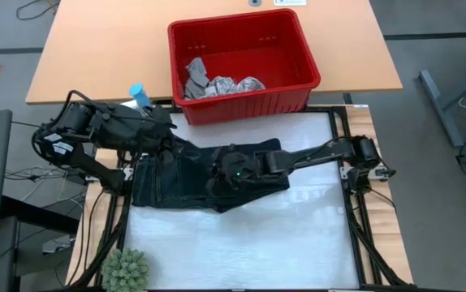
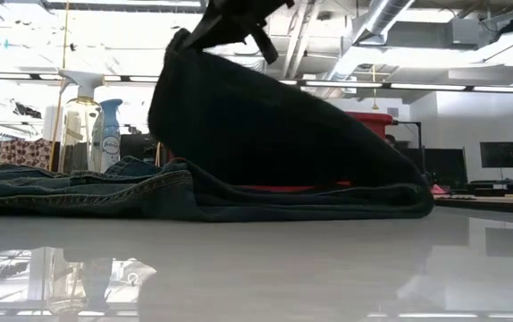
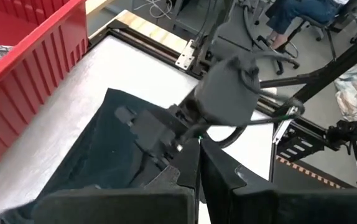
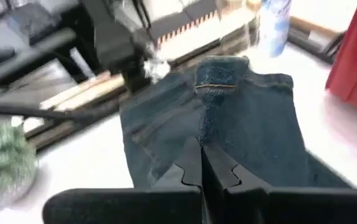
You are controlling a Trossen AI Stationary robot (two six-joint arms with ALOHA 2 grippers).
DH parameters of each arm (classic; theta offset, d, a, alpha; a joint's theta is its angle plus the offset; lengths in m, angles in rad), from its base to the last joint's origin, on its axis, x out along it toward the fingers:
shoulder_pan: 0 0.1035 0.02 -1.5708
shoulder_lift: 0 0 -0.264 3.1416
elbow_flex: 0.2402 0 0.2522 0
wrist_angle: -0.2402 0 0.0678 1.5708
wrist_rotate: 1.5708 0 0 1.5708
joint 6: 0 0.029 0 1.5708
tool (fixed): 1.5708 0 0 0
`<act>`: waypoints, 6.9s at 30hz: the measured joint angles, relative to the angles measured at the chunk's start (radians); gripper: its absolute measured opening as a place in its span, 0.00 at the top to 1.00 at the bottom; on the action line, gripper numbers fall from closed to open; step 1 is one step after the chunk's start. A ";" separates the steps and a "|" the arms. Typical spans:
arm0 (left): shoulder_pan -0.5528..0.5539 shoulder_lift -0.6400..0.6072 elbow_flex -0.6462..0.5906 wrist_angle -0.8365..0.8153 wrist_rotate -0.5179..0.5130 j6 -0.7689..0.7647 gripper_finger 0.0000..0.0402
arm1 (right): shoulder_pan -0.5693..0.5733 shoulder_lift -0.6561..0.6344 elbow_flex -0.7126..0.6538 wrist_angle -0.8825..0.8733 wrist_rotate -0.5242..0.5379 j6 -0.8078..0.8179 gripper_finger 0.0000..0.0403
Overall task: Fold Laundry from Bin
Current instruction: Fold the blue jeans
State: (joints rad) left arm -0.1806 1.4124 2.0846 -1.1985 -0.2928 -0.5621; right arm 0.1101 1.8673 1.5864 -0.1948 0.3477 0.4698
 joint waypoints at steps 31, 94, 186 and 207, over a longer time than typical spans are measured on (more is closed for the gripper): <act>-0.013 0.000 0.000 -0.018 -0.002 0.010 1.00 | 0.026 0.074 0.001 0.081 0.142 -0.086 0.96; -0.162 0.073 0.000 -0.072 -0.163 -0.087 1.00 | -0.178 0.124 0.007 0.084 -0.330 -0.494 0.53; 0.517 -0.006 -1.116 0.402 0.236 0.231 0.59 | -0.426 -0.342 0.454 -0.930 -0.394 -0.616 0.46; 0.504 0.079 -1.115 0.367 0.221 0.206 0.92 | -0.411 -0.339 0.454 -0.935 -0.398 -0.607 0.46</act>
State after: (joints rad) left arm 0.3234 1.4918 0.9691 -0.8317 -0.0714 -0.3557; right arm -0.3012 1.5288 2.0407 -1.1297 -0.0505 -0.1371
